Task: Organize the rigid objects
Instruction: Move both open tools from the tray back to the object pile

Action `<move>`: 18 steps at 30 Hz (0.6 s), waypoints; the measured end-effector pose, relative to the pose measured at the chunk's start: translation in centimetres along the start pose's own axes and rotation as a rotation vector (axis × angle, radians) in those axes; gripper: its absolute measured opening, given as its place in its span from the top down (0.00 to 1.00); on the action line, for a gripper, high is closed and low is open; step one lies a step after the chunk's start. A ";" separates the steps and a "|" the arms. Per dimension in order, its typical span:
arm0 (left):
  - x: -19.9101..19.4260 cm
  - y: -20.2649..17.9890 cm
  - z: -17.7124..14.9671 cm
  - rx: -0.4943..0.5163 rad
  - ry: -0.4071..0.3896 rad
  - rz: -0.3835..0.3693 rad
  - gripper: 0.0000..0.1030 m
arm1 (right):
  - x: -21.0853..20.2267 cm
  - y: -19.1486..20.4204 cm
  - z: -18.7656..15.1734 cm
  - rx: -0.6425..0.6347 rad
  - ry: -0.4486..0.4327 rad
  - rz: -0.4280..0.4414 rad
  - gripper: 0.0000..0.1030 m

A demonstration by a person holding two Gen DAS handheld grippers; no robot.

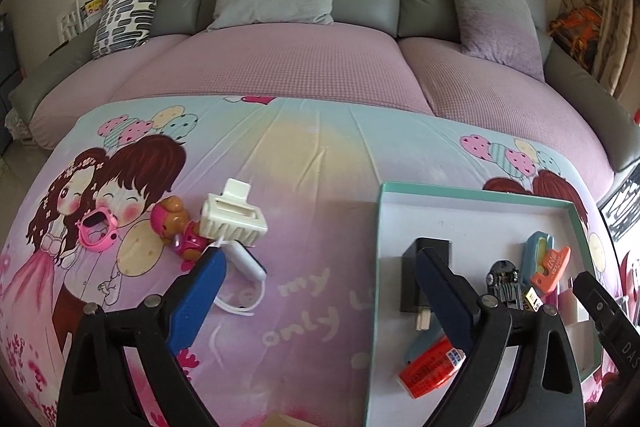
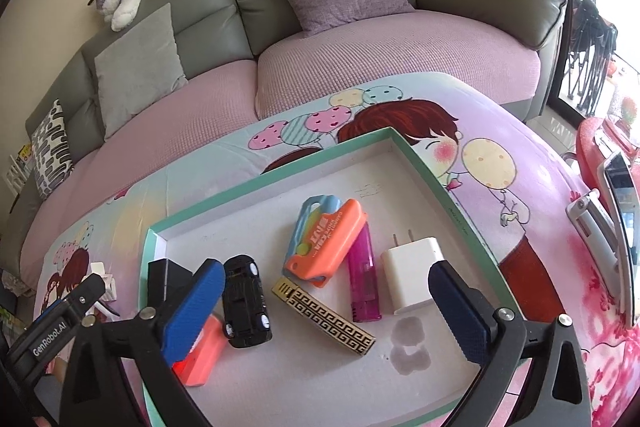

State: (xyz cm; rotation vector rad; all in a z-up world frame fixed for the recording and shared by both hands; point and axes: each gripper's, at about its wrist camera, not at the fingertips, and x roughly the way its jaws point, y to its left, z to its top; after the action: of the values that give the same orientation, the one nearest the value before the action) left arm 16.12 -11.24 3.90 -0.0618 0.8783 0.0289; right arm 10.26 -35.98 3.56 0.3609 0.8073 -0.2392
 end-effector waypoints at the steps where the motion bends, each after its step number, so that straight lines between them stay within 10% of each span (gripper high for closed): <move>1: 0.0 0.4 0.0 -0.011 0.000 0.006 0.07 | 0.0 0.4 0.0 -0.004 -0.004 0.011 0.00; 18: -1.0 11.5 0.0 -0.217 -0.006 0.194 0.07 | 1.3 10.4 -3.2 -0.224 0.049 0.207 0.00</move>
State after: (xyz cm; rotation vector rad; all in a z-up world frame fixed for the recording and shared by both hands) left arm 14.88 0.22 4.21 -0.1793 0.8702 0.3060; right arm 12.63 -25.32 2.86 0.2375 0.8294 0.0537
